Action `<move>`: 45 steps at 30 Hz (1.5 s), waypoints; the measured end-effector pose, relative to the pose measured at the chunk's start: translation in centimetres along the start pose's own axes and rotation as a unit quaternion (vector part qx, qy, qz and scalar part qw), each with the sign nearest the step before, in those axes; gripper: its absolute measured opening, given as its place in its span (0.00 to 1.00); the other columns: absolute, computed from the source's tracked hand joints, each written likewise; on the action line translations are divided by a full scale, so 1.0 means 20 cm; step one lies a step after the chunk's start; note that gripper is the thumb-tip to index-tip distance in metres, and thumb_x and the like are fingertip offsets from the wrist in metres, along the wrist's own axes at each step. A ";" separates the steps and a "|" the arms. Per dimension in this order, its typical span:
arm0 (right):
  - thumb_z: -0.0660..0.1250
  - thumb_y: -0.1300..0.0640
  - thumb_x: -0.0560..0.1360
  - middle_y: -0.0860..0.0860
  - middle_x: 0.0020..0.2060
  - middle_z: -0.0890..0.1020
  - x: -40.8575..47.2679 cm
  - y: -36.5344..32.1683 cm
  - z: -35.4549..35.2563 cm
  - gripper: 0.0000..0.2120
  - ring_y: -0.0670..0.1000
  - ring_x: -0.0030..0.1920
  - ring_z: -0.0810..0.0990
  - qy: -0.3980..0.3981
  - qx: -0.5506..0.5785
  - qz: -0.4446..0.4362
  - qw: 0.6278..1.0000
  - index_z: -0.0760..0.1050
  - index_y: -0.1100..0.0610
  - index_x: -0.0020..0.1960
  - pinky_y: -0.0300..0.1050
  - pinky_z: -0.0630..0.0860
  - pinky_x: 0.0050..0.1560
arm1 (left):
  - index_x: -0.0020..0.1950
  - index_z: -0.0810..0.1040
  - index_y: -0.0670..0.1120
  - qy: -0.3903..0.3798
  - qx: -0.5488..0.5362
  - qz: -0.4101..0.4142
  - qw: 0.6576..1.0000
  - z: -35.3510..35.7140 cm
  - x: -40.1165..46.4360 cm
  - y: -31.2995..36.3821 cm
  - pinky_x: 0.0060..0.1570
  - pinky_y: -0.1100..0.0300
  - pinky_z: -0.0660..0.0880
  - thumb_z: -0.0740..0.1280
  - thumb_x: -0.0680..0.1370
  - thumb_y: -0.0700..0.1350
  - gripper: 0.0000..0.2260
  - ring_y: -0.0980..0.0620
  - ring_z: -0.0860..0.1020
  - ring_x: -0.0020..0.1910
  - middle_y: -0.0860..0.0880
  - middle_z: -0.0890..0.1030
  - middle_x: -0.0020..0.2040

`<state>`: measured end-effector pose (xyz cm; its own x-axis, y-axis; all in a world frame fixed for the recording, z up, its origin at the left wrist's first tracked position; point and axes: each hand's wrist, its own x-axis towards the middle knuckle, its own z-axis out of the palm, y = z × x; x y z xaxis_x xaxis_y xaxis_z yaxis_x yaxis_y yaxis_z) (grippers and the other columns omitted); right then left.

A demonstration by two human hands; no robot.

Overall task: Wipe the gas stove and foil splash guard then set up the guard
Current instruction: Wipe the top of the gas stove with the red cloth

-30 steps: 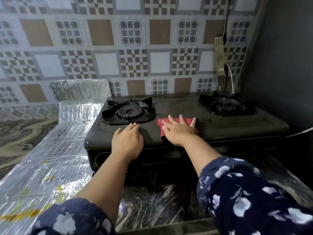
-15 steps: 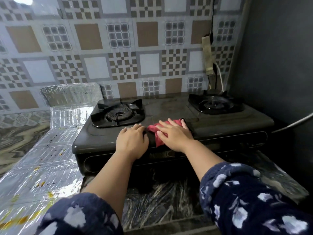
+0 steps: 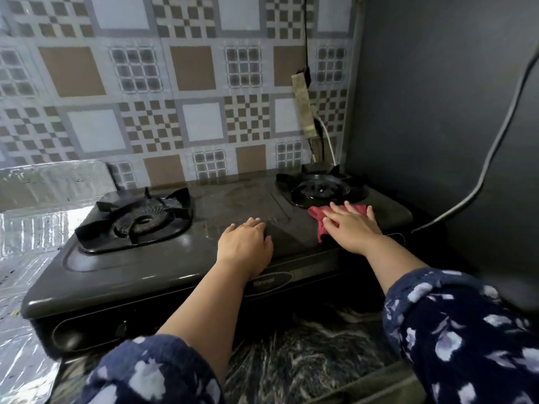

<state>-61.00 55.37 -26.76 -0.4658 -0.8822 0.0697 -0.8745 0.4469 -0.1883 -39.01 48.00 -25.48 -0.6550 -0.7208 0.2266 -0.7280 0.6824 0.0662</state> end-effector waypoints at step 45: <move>0.40 0.37 0.79 0.44 0.78 0.43 0.05 -1.06 0.16 0.26 0.57 0.77 0.38 -0.092 -0.068 -0.056 0.992 0.45 0.38 0.76 0.74 0.33 0.67 | 0.63 0.77 0.56 -0.067 -0.026 -0.010 0.997 -0.27 0.15 -0.72 0.59 0.53 0.73 0.59 0.77 0.47 0.17 0.45 0.76 0.63 0.49 0.78 0.65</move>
<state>-42.41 44.59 -25.77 -0.3438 -0.9338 -0.0994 -0.9351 0.3501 -0.0549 -29.35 36.61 -20.44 -0.6644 -0.7417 0.0924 -0.7321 0.6707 0.1195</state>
